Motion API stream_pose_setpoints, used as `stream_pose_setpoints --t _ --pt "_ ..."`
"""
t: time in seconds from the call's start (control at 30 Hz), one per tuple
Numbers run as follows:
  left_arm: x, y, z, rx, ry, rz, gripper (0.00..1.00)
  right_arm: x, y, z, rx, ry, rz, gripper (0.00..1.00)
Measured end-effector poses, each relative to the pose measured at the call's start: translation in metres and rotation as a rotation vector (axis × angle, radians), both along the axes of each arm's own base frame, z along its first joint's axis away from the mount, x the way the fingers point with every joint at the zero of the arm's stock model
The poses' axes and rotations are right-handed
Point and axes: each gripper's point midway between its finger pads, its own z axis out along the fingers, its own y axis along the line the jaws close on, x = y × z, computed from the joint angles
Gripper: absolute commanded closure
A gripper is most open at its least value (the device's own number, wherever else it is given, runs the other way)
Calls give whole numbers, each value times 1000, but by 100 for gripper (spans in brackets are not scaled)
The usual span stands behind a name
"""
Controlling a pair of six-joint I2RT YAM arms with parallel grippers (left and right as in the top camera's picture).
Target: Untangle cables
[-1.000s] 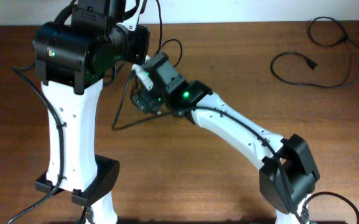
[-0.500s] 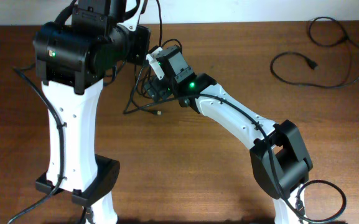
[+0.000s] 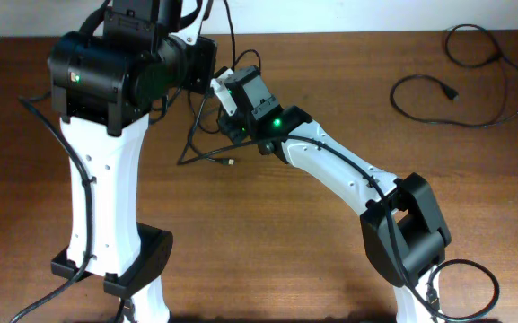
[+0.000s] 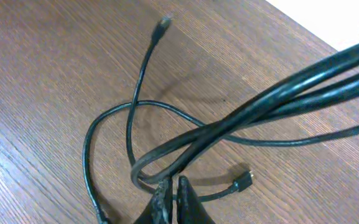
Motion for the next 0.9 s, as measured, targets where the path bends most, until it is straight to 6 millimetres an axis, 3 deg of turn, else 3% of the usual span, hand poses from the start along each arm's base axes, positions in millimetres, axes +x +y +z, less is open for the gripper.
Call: stream_pose_setpoints --t 0.3,0.33,0.37,0.4,0.43,0.9 --pt "0 0 0 0 0 0 100 -5 6 -18 -22 27 14 96" --pt "0 0 0 0 0 0 100 -5 6 -20 -24 30 13 71" --pt "0 0 0 0 0 0 100 -5 6 -20 -24 30 13 25" --pt "0 0 0 0 0 0 100 -5 6 -20 -23 30 12 5" --pt "0 0 0 0 0 0 100 -5 6 -20 -23 30 12 1" --pt "0 0 0 0 0 0 100 1 0 -19 -51 -1 -19 4"
